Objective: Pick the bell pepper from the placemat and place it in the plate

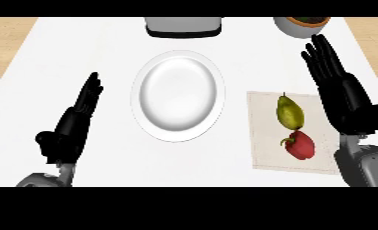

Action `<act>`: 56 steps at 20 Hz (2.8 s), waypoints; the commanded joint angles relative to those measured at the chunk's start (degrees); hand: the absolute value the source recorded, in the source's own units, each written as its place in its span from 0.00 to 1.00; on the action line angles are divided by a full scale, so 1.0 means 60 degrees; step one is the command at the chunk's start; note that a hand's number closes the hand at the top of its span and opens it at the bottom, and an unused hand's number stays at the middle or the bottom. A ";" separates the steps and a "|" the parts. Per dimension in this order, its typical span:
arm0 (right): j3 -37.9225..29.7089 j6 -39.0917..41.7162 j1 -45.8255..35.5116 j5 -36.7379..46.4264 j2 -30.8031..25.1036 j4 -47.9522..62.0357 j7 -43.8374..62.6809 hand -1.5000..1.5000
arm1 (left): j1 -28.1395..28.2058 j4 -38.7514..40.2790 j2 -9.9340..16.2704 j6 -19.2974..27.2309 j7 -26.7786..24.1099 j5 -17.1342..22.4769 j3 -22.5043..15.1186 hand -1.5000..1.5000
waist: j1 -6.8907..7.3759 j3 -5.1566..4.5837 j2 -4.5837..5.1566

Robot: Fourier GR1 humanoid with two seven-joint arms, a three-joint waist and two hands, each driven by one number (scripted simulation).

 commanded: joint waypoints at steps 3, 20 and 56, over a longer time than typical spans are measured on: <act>0.1715 0.1481 0.0834 0.0306 0.0371 -0.1029 -0.0902 0.00 | -0.0646 0.0164 0.0349 -0.0047 0.0718 -0.0293 0.0288 0.50 | -0.0110 -0.0185 -0.0226; 0.3451 -0.1668 0.3138 0.7292 -0.1758 0.0788 -0.8092 0.00 | -0.1470 0.1891 0.0025 -0.0823 0.0193 -0.0156 0.0805 0.50 | -0.0220 -0.0189 -0.0188; 0.2783 0.3350 0.2422 1.2442 -0.2197 -0.1636 -0.1029 0.00 | -0.1971 0.2268 -0.1135 -0.1809 0.0749 -0.1551 0.1735 0.50 | -0.0007 -0.0195 -0.0184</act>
